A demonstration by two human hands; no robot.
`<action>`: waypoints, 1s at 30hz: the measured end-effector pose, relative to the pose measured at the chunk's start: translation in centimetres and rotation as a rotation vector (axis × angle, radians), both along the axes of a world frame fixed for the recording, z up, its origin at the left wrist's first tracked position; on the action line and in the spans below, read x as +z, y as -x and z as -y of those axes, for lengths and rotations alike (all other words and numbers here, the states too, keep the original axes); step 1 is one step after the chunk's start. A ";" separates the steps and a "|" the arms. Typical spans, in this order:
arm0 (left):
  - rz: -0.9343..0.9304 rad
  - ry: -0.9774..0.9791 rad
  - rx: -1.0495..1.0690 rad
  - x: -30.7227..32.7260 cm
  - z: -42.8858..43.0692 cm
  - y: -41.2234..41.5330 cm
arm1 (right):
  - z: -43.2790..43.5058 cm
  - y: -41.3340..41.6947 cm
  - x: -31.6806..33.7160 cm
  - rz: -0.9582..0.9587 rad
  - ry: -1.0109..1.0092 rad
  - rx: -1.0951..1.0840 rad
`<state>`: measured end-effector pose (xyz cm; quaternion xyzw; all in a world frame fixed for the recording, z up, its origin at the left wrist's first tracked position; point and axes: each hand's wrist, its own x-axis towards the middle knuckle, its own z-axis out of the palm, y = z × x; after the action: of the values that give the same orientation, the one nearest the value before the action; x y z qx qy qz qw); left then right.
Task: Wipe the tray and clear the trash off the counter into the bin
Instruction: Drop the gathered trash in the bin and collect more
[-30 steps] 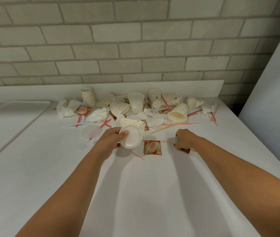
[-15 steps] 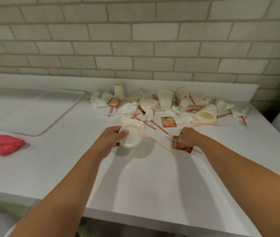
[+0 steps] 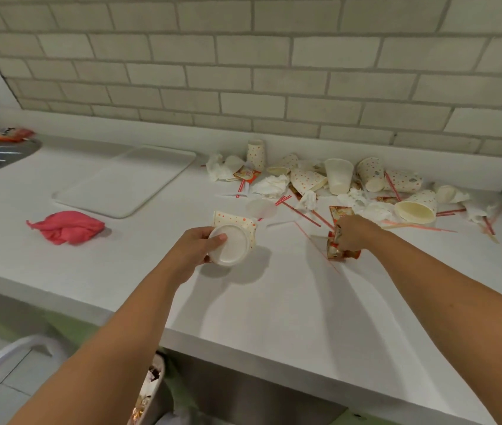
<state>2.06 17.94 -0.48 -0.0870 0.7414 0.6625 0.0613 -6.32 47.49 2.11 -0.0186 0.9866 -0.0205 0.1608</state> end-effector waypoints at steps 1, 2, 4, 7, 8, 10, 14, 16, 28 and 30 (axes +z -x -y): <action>0.001 0.000 0.005 0.1 0.4 -0.2 | 1.1 -0.2 0.8 -0.018 0.013 0.021; 0.001 0.003 0.009 0.1 0.8 -0.5 | 2.4 -0.5 1.8 -0.046 0.032 0.043; 0.009 0.018 0.024 0.3 2.0 -1.1 | 5.3 -1.3 3.3 -0.074 0.131 0.066; 0.041 0.034 0.065 0.8 4.3 -2.5 | 10.1 -3.0 4.4 0.000 0.433 0.103; 0.053 0.035 0.084 0.9 5.4 -3.1 | 12.0 -3.8 4.4 0.041 0.521 0.123; 0.078 0.050 0.120 1.2 7.3 -4.4 | 15.4 -5.5 4.2 0.105 0.621 0.161; 0.145 0.129 0.256 1.3 12.3 -7.7 | 22.4 -8.4 2.7 0.218 0.659 0.256; 0.196 0.171 0.298 1.2 14.9 -9.7 | 25.3 -9.8 1.7 0.244 0.635 0.312; 0.629 0.316 0.436 -6.3 24.2 -21.6 | 38.0 -18.3 -6.6 0.351 0.319 0.593; 0.676 0.334 0.457 -7.8 23.9 -21.9 | 38.6 -18.8 -7.9 0.332 0.208 0.648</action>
<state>23.99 -5.93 -8.31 -0.4695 0.7384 0.4643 0.1373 12.49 8.84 -5.81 -0.3425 0.8826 -0.0713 0.3141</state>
